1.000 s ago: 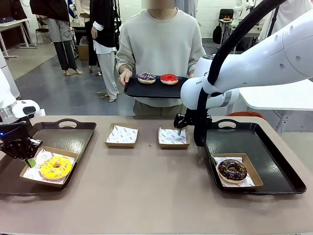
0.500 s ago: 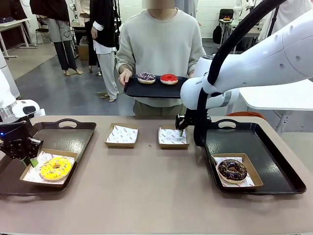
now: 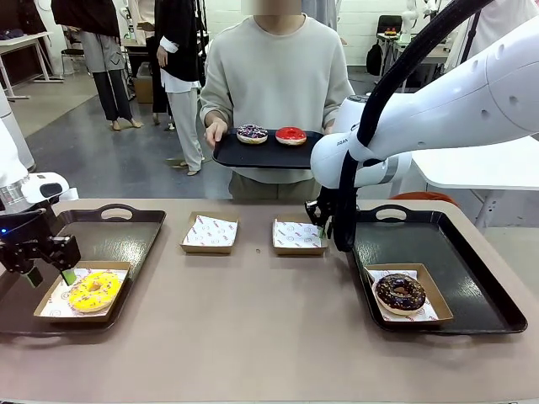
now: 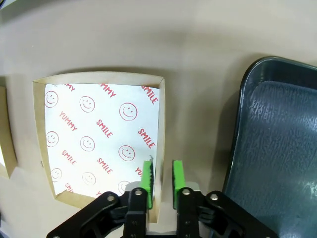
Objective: Individually package the donuts and arrange them on the tray.
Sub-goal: Place the picked Paper togo box on the Handle tray while simultaneously picking up another Paper togo box from the table with the other hand.
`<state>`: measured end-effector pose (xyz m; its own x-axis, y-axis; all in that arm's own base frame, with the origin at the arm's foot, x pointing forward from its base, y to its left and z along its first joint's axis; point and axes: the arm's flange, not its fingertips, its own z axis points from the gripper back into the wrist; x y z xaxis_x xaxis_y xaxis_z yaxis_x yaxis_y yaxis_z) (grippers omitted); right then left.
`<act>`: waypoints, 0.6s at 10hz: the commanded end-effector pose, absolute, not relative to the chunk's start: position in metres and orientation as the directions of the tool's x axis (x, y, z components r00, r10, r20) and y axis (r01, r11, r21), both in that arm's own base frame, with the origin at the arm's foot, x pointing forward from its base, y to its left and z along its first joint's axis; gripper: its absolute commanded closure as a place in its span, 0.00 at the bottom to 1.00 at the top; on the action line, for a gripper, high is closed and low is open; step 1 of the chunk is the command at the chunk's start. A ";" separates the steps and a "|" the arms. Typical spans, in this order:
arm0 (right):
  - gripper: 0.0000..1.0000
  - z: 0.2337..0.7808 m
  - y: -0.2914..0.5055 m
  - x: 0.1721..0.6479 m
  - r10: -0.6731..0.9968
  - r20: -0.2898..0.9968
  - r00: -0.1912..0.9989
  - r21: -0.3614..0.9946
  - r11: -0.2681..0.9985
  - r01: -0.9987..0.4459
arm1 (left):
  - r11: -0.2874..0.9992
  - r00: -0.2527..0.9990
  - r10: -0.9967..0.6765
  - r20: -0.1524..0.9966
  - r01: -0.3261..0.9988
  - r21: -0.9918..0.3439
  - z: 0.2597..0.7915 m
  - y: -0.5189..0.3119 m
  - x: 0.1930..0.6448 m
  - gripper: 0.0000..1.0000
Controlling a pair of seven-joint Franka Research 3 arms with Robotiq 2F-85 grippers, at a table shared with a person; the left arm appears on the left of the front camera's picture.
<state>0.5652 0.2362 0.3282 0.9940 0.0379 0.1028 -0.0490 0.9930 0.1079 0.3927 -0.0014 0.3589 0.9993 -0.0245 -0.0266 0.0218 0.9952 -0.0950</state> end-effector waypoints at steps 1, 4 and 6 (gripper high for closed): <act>1.00 0.327 0.239 0.568 0.035 0.112 0.993 0.105 0.993 -0.047 | 0.994 0.999 -0.033 -0.018 0.031 -0.100 0.357 -0.001 0.388 0.00; 1.00 0.328 0.240 0.568 0.027 0.108 0.994 0.101 0.994 -0.038 | 0.994 0.999 -0.029 -0.015 0.027 -0.105 0.358 0.001 0.387 0.02; 1.00 0.337 0.240 0.564 -0.004 0.110 0.994 0.097 0.995 -0.006 | 0.992 0.999 -0.032 0.000 0.032 -0.125 0.363 0.004 0.385 0.00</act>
